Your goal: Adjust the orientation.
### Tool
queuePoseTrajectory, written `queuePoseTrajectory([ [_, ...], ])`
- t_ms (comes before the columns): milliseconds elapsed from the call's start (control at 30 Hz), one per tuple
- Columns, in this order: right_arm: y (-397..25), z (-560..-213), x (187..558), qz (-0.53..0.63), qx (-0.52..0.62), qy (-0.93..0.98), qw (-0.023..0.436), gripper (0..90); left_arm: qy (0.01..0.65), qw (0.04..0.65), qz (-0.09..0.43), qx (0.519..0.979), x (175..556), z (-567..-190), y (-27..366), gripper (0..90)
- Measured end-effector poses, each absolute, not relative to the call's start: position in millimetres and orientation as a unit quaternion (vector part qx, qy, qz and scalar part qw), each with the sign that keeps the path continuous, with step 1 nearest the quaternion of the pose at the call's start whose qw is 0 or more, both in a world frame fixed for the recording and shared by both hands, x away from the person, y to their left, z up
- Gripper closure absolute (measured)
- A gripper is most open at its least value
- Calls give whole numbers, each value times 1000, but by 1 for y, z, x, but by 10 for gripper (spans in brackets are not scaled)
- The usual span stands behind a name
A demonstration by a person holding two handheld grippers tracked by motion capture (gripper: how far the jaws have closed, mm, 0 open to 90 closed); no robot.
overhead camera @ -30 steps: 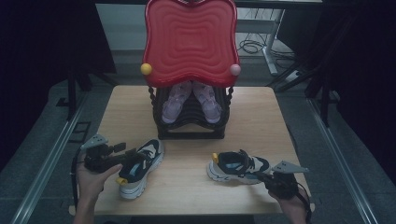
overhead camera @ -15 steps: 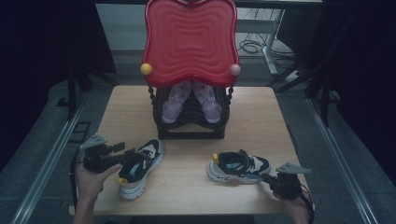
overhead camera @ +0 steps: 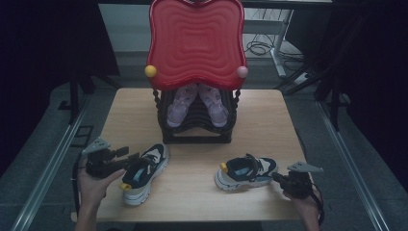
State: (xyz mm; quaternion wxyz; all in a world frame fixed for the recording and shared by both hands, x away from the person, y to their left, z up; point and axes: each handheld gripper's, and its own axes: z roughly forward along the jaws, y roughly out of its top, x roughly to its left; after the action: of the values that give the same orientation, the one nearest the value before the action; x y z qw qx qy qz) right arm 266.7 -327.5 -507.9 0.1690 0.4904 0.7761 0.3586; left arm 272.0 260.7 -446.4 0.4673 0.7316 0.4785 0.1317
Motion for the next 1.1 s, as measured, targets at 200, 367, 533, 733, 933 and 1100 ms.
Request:
queuePoseTrajectory([
  [200, -329, -509, 276, 359, 494, 774, 171, 899, 479, 467, 132, 732, 272, -446, 261, 432],
  [367, -329, -510, 287, 360, 493, 774, 170, 899, 480, 466, 132, 732, 272, -447, 261, 432],
  [533, -328, -512, 297, 371, 487, 773, 163, 899, 480, 466, 131, 732, 272, -447, 261, 431],
  [733, -326, -513, 305, 373, 486, 774, 159, 900, 482, 466, 134, 730, 271, -446, 262, 429],
  [933, -323, -513, 314, 368, 482, 779, 158, 899, 483, 466, 136, 729, 270, -445, 264, 429],
  [1100, -317, -513, 322, 364, 474, 786, 159, 899, 482, 466, 137, 729, 270, -445, 264, 429],
])
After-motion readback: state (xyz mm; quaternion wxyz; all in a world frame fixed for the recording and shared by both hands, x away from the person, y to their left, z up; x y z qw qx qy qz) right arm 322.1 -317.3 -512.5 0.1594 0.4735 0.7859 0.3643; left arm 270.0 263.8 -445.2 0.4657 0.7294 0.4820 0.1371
